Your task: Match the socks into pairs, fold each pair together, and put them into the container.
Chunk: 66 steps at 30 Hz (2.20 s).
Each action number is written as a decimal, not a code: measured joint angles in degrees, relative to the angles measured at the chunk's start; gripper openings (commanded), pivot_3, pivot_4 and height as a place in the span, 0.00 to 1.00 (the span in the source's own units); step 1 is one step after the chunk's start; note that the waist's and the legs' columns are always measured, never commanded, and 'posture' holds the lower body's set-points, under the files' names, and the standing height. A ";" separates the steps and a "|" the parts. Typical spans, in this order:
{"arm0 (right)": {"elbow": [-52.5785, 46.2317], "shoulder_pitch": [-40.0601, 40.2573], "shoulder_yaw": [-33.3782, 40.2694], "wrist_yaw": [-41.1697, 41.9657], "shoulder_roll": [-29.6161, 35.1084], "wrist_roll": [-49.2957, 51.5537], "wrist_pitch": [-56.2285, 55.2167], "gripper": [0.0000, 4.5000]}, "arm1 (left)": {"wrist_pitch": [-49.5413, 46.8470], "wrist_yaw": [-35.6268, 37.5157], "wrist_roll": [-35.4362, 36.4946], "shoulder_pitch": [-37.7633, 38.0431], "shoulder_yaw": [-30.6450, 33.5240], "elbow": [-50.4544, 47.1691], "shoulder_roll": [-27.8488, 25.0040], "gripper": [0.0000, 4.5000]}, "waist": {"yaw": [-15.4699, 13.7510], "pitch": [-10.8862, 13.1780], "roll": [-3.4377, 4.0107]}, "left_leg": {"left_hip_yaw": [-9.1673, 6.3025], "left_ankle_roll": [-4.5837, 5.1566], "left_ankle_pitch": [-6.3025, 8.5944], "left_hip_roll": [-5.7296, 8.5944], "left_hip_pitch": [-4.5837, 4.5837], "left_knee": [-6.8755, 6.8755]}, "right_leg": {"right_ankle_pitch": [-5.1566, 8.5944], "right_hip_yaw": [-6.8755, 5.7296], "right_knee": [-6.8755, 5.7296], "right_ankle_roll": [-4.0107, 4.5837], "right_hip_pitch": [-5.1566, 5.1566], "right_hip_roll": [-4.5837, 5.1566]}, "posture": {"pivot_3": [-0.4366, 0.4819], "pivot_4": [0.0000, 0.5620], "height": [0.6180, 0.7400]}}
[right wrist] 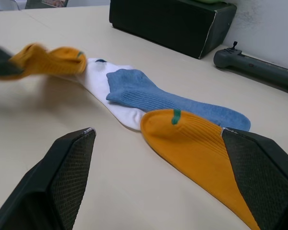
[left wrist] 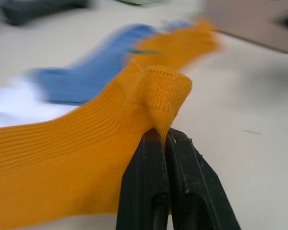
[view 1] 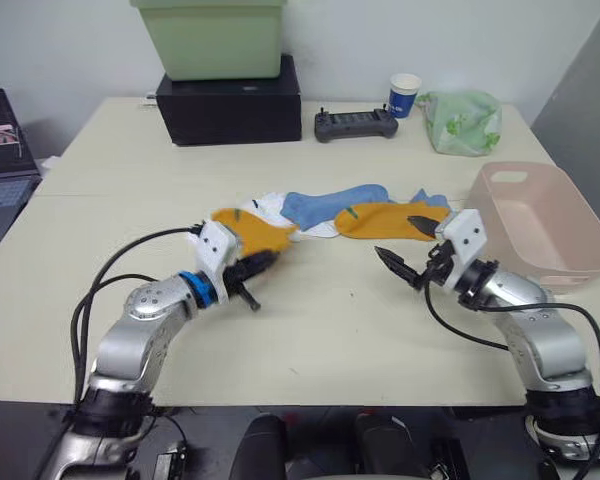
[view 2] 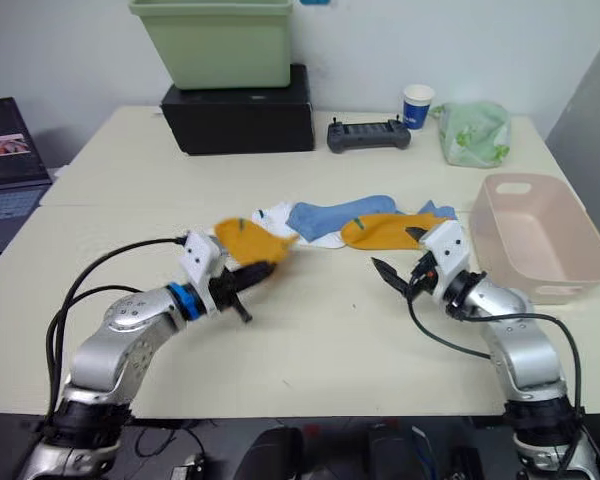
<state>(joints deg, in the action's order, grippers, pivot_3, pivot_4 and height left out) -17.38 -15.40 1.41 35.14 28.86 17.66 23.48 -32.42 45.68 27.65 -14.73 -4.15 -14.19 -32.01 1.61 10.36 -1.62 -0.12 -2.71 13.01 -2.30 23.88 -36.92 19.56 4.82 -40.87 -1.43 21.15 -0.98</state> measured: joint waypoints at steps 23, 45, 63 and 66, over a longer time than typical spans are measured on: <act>-4.39 5.68 -0.05 -4.10 -3.37 5.03 15.03 1.00 | 3.52 -3.20 -3.96 -8.86 4.77 16.23 5.32 0.96 | 0.78 -0.01 -0.02 | 0.02 0.03 0.01 -0.20 0.05 0.01 | 0.03 0.12 -0.04 -0.06 0.15 -0.14 | 0.48 0.27 1.00; 0.89 3.95 -5.42 -1.87 -5.38 4.43 18.57 0.00 | 11.00 -0.27 -12.22 -10.53 4.25 29.51 5.40 0.00 | 0.30 -0.01 -0.03 | 0.04 0.03 0.02 -0.17 0.18 0.01 | 0.03 0.10 0.00 -0.06 0.24 -0.07 | 0.48 0.27 1.00; -3.08 5.12 -0.21 12.83 9.30 18.63 28.20 0.00 | -21.61 -8.31 9.09 14.33 12.61 -12.56 3.82 0.00 | 0.34 0.00 -0.05 | -0.03 0.05 0.03 -0.15 0.09 0.00 | 0.04 0.06 0.04 -0.08 0.12 0.01 | 0.48 0.27 1.00; -1.89 5.20 -0.34 14.54 10.11 19.28 27.50 0.00 | -24.48 -10.93 11.31 15.20 13.63 -13.02 4.72 0.00 | 0.32 0.01 -0.06 | -0.02 0.05 0.03 -0.15 0.09 0.00 | 0.04 0.08 0.05 -0.08 0.11 -0.01 | 0.48 0.27 1.00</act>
<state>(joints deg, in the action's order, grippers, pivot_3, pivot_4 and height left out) -19.26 -10.20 1.07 49.68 38.97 36.94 50.98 -56.90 34.75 38.96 0.47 9.48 -27.22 -27.29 1.93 10.36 -1.69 -0.14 -2.67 13.04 -2.45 23.97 -36.92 19.60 4.89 -40.83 -1.51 21.26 -0.98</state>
